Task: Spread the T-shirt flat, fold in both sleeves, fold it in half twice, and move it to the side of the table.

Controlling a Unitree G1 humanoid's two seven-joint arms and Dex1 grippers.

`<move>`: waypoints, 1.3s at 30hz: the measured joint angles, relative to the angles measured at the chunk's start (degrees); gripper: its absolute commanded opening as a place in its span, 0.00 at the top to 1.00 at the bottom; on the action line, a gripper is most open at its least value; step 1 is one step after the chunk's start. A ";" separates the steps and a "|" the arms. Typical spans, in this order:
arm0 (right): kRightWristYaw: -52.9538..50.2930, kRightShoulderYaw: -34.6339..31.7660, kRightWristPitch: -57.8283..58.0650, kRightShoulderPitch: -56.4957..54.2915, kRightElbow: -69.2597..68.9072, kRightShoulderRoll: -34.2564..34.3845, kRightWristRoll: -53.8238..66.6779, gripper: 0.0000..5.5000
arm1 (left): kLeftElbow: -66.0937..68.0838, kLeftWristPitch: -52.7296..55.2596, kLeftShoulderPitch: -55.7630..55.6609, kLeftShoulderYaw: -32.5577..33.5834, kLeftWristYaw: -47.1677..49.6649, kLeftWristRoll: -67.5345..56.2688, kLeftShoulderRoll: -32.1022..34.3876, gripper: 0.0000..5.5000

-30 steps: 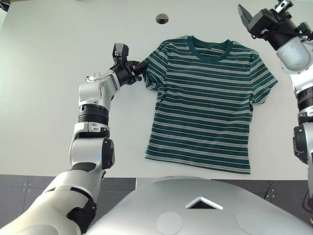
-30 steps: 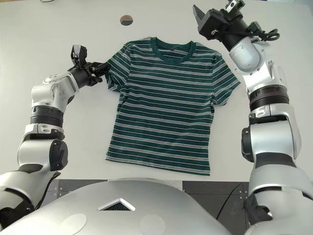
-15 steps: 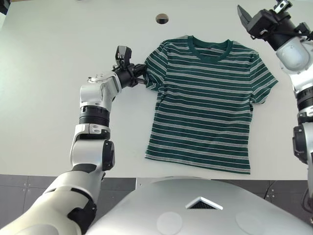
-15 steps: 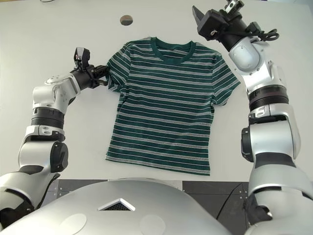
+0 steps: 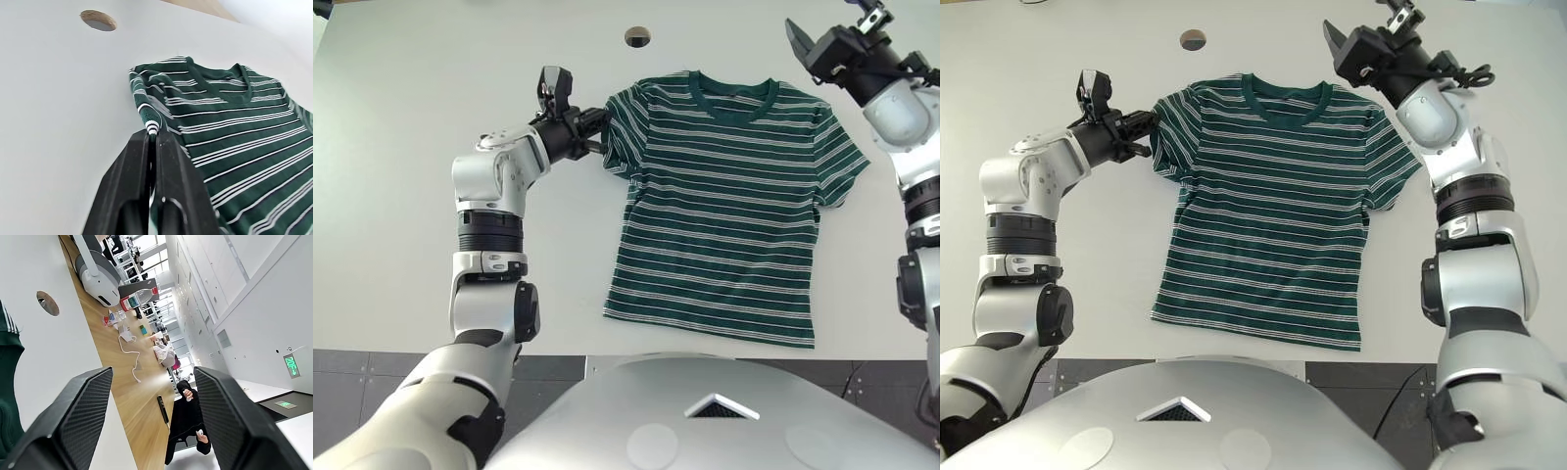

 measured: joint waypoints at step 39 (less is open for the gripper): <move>37.80 -23.01 63.35 16.43 -1.29 -6.62 40.76 0.73 | -8.38 2.03 0.61 1.23 -3.96 -11.50 -10.42 0.62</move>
